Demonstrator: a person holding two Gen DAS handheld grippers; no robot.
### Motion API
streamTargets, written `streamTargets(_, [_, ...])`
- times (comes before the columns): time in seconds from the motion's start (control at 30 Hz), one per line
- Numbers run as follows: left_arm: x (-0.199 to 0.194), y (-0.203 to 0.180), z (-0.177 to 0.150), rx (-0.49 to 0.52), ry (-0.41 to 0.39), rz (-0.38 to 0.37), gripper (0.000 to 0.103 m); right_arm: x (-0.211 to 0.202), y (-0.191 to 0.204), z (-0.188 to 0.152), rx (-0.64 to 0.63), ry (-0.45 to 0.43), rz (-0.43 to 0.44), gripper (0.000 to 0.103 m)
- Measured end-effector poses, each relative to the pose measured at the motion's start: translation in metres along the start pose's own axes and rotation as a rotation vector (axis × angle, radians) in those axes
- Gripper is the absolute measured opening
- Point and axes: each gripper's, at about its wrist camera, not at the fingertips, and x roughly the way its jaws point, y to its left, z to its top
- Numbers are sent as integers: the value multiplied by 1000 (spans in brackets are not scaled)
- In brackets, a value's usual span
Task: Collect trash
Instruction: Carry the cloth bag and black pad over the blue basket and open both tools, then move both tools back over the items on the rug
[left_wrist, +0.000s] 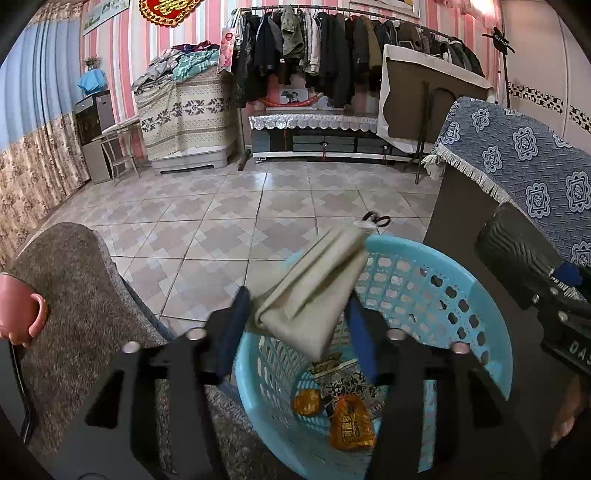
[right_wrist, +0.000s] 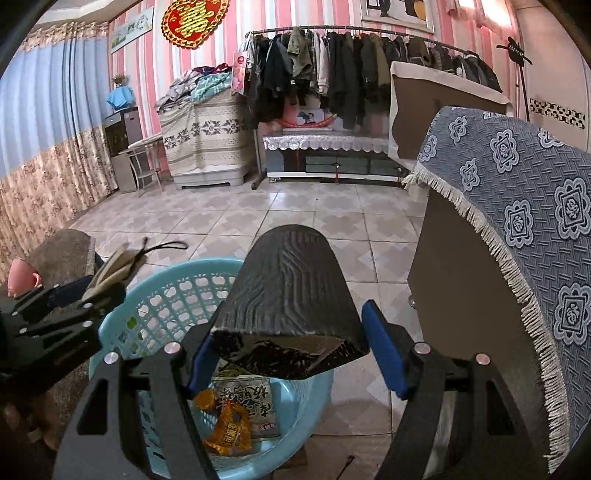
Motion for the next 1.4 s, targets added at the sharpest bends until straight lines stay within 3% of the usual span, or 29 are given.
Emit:
streamTargets(0.13, [-9, 9, 2, -12, -30, 35, 77, 0, 10, 0, -30, 2, 6, 71])
streamTargets(0.5, [-62, 69, -4, -84, -91, 192, 95, 12, 53, -11, -66, 26, 40, 71])
streamTargets(0.63, [-82, 91, -10, -130, -110, 213, 96, 13, 62, -10, -58, 2, 38, 72])
streamTargets(0.73, [-93, 105, -16, -155, -112, 230, 97, 11, 67, -10, -60, -19, 19, 87])
streamTargets(0.83, [-101, 116, -22, -173, -112, 252, 97, 8, 64, -9, -47, -34, -3, 92])
streamTargets(1.07, [-121, 130, -31, -191, -117, 289, 97, 0, 64, -5, -31, -53, 7, 94])
streamTargets(1.4, [-171, 167, -49, -241, -135, 369, 97, -26, 114, -5, -137, -89, 70, 95])
